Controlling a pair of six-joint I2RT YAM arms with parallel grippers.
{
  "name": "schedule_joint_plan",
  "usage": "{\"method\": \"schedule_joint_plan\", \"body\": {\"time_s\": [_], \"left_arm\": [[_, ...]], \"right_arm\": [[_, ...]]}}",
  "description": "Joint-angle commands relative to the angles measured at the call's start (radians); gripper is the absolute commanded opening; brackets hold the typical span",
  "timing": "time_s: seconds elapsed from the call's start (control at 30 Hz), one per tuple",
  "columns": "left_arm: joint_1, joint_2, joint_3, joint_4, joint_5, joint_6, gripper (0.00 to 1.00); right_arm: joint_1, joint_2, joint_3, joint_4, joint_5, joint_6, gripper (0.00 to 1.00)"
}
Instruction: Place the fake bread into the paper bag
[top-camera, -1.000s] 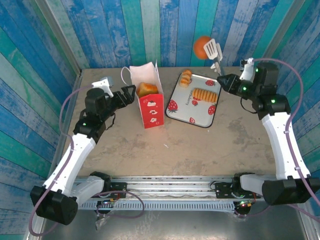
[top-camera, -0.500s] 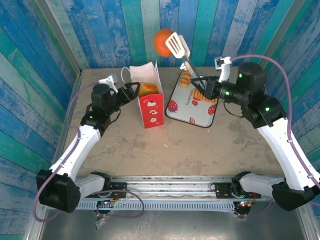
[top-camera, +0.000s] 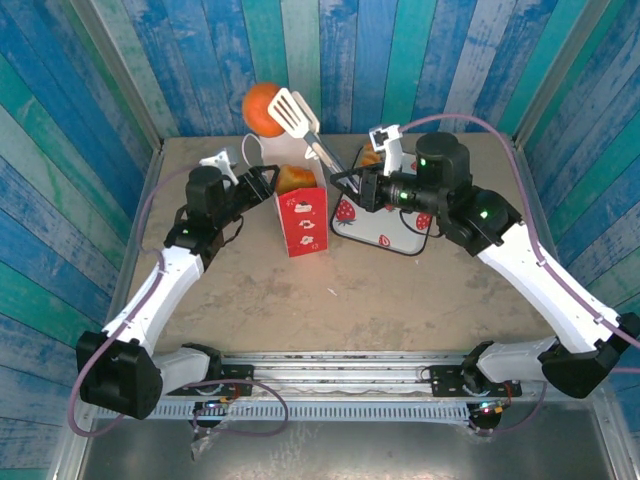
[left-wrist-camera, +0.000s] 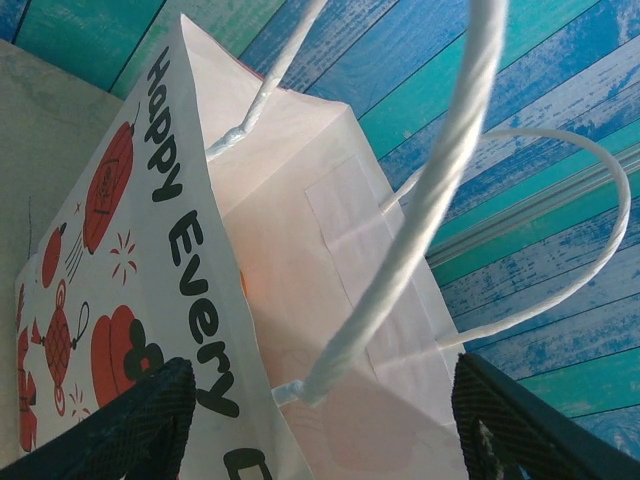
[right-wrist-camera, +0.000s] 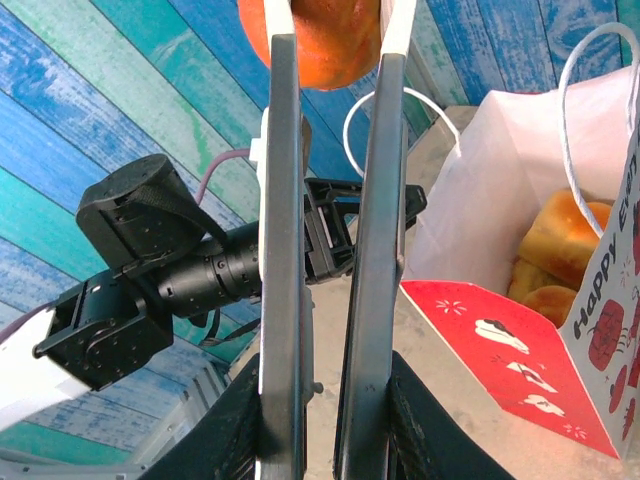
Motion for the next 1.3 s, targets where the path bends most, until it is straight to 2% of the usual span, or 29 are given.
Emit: {"method": "schedule_joint_plan", "body": {"time_s": [0.0,0.33,0.73,1.27], "left_arm": [[0.003,0.006,-0.012,0.006,-0.013,0.023,0.69],[0.003,-0.014,-0.059,0.005,-0.024,0.02,0.61],[0.003,-0.044,-0.072,-0.02,-0.054,0.037,0.54],[0.015,-0.075,-0.098,-0.023,-0.058,0.044,0.5]], "right_arm": [[0.006,0.003,-0.011,0.104,0.021,0.034,0.0],[0.007,0.025,-0.059,0.115,0.046,0.054,0.01],[0.007,0.091,-0.027,-0.041,0.058,0.029,0.0],[0.006,0.13,0.005,-0.155,0.192,-0.016,0.01]]}}
